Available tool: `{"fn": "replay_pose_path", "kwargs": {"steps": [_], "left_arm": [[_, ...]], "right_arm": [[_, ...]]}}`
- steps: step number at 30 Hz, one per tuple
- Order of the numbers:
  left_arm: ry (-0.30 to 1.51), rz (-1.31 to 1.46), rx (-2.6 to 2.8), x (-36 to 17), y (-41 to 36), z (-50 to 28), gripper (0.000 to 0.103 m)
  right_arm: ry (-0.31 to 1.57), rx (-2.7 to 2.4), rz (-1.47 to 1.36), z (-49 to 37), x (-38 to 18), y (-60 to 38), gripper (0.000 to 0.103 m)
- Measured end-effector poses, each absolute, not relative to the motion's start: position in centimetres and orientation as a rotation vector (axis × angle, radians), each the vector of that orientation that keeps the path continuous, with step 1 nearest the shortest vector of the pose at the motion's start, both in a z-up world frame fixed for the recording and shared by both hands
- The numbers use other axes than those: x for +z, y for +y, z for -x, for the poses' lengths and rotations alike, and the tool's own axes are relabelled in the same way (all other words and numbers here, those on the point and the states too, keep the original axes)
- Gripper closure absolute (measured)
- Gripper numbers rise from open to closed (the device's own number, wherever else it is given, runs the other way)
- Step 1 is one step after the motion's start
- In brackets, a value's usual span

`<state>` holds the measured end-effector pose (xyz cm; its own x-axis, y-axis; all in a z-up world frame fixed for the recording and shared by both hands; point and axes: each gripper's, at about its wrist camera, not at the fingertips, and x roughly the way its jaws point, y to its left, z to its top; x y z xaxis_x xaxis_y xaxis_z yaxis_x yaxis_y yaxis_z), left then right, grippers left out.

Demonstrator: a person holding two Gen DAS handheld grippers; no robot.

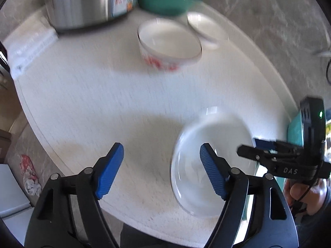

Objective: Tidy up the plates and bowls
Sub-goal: 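Set the white plate down on the counter and open both tools, then move both tools to the white bowl beside the teal basket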

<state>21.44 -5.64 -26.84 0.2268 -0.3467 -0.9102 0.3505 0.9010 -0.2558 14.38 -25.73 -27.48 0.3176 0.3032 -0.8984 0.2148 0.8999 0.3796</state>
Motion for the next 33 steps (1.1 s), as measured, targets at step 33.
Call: {"fn": "replay_pose_path", "kwargs": {"steps": [33], "left_arm": [[1.319,-0.371,-0.68,-28.5,-26.1,-49.7,0.05]], "right_arm": [[1.212,-0.017,-0.753,-37.3,-28.7,-40.4,0.042]]}}
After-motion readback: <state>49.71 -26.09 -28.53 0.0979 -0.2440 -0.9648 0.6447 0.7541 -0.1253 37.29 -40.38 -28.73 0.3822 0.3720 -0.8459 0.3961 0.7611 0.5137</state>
